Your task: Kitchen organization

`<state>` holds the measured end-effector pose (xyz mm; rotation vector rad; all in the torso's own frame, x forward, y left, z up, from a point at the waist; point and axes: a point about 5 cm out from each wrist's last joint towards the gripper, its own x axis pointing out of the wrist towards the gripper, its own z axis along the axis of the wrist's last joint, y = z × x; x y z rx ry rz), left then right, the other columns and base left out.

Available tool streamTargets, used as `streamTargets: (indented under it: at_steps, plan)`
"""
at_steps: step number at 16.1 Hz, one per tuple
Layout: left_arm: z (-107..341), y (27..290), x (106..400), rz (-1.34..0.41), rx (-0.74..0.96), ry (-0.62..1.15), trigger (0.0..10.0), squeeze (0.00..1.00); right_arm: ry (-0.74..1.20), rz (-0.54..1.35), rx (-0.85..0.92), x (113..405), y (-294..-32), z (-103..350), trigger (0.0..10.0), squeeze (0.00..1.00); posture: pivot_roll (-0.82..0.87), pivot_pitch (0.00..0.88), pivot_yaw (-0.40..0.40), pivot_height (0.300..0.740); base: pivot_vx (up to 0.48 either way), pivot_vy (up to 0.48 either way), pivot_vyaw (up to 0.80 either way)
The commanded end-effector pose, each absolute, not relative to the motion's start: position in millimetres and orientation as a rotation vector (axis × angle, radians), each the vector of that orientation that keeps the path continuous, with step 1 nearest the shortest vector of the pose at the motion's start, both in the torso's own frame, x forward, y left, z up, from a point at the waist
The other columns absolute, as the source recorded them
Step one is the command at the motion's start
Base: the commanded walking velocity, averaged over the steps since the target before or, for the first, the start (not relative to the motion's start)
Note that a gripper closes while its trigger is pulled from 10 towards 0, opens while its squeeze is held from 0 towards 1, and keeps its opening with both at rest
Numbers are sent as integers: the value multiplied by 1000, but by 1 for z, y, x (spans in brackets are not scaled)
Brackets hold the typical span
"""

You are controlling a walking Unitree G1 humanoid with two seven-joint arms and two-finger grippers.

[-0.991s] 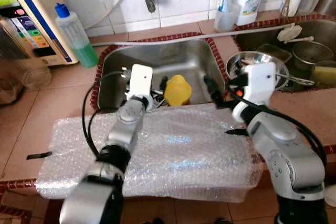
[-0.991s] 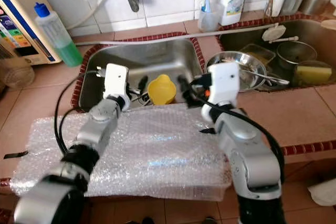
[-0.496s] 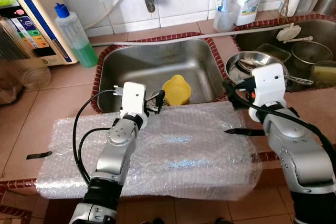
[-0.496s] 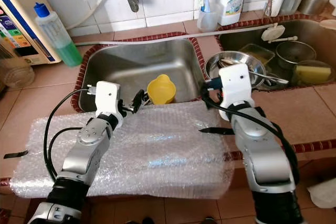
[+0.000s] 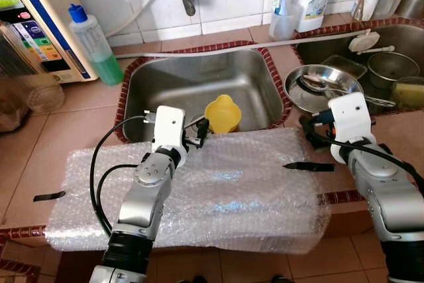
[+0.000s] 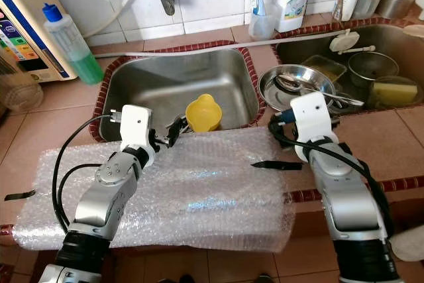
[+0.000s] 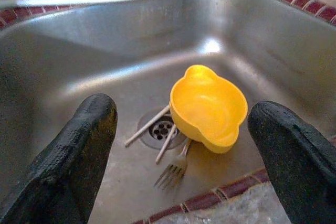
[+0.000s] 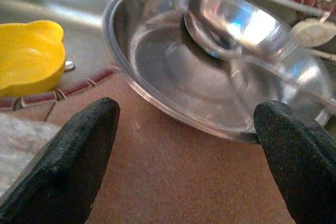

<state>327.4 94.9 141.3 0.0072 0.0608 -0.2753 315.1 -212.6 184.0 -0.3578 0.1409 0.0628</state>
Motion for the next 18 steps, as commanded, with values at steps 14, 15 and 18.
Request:
streamTargets:
  at_steps: [14, 15, 18]
  plan:
    - [144, 98, 325, -254, -18, 112, 10000, 0, 23, 218, -353, 324, -205, 207, 10000, 1000, -347, 168, 148, 740, 0, 0, 0]
    - [143, 97, 325, -255, -18, 115, 10000, 0, 24, 217, -360, 325, -207, 206, 10000, 1000, -348, 169, 147, 740, 0, 0, 0]
    - [140, 98, 324, -250, -9, 132, 10000, 0, 33, 211, -354, 325, -210, 204, 10000, 1000, -348, 172, 148, 740, 0, 0, 0]
